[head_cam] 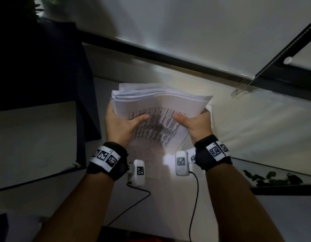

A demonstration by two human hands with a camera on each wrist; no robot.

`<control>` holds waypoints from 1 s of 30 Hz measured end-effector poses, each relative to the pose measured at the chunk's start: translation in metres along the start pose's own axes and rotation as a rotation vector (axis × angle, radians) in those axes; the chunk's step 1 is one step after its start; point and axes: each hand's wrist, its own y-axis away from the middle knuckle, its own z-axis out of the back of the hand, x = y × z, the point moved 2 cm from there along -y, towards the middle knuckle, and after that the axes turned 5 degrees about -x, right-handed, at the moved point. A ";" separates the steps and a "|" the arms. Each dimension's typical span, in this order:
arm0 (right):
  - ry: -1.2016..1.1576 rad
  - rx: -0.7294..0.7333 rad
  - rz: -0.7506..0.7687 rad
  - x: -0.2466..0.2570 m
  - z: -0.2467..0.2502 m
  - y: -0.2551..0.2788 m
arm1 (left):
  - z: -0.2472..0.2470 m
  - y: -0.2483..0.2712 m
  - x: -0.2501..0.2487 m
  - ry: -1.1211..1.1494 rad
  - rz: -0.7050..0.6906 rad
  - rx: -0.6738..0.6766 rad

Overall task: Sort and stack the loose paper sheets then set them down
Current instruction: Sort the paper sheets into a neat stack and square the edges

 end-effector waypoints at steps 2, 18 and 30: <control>0.046 -0.020 -0.035 -0.011 -0.004 0.008 | -0.002 0.001 0.001 0.004 0.028 -0.013; -0.239 -0.260 0.116 0.031 -0.009 0.001 | 0.008 -0.004 0.008 -0.042 0.041 -0.048; 0.101 -0.005 0.000 -0.006 0.004 0.006 | 0.004 0.007 0.017 -0.012 0.082 -0.071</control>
